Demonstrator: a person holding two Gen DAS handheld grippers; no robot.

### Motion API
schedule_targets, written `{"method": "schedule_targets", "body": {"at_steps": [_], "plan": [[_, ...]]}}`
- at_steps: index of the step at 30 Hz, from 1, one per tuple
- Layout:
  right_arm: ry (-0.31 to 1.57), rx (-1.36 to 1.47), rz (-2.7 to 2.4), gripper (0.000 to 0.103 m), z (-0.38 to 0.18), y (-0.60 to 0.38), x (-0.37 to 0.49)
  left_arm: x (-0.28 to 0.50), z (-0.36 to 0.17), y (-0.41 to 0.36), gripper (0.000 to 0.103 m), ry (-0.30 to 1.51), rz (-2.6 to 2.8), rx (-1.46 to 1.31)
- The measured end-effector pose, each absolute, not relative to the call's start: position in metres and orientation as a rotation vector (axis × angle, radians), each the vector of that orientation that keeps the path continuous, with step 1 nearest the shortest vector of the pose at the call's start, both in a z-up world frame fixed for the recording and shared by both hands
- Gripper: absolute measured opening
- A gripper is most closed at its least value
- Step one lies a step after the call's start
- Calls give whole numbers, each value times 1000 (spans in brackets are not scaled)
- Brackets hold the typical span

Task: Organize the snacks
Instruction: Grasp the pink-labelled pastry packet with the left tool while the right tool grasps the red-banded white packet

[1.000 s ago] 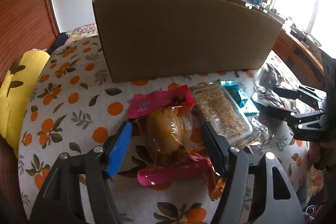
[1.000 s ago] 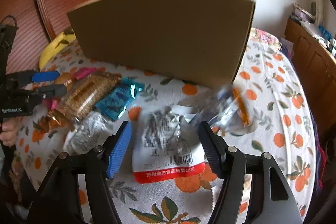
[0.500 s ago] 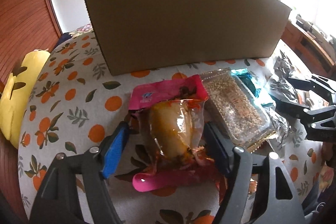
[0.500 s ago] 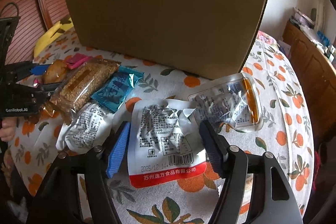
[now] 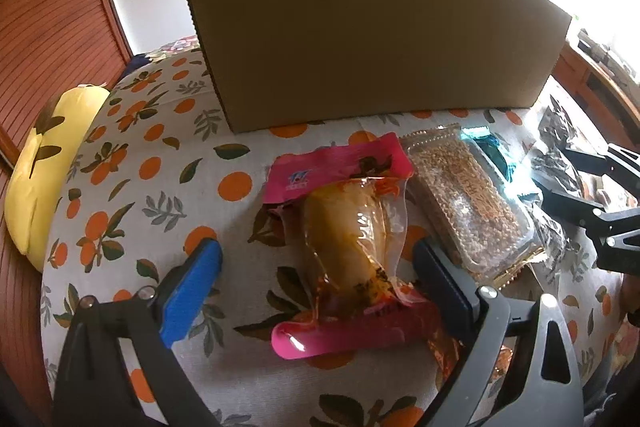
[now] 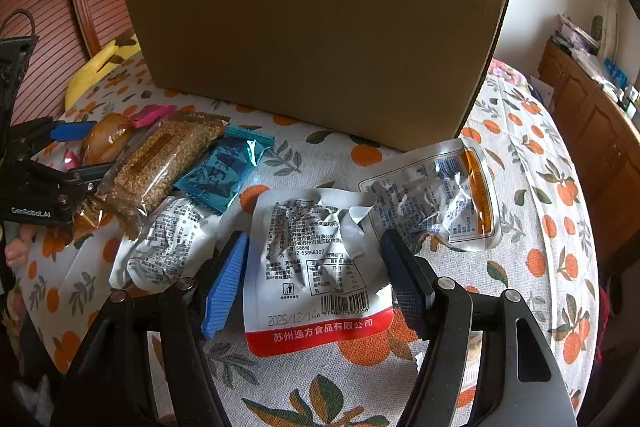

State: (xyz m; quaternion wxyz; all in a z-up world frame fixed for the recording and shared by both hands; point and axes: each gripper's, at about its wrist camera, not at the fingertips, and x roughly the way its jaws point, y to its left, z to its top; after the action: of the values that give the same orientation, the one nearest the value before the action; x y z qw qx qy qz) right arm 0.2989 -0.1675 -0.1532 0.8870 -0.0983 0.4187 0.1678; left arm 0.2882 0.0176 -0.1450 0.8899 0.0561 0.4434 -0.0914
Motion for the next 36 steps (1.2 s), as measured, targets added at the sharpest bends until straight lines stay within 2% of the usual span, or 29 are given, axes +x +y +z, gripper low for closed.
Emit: {"method": "schedule_targets", "body": {"at_steps": [4, 7, 16, 17, 24, 27, 36], "plan": [[871, -204, 349, 70, -153, -167, 299, 285, -141, 14, 84, 932, -226, 104], [871, -204, 349, 70, -153, -167, 299, 283, -137, 15, 63, 924, -231, 80], [870, -206, 351, 70, -153, -167, 299, 274, -123, 19, 49, 846, -229, 66], [870, -206, 351, 70, -153, -166, 299, 273, -122, 19, 34, 839, -228, 70], [870, -209, 350, 70, -154, -166, 299, 271, -122, 18, 34, 859, -261, 58], [869, -212, 359, 66, -154, -165, 298, 270, -122, 17, 34, 860, -263, 56], [862, -204, 390, 63, -149, -166, 295, 259, -118, 19, 34, 839, -273, 33]]}}
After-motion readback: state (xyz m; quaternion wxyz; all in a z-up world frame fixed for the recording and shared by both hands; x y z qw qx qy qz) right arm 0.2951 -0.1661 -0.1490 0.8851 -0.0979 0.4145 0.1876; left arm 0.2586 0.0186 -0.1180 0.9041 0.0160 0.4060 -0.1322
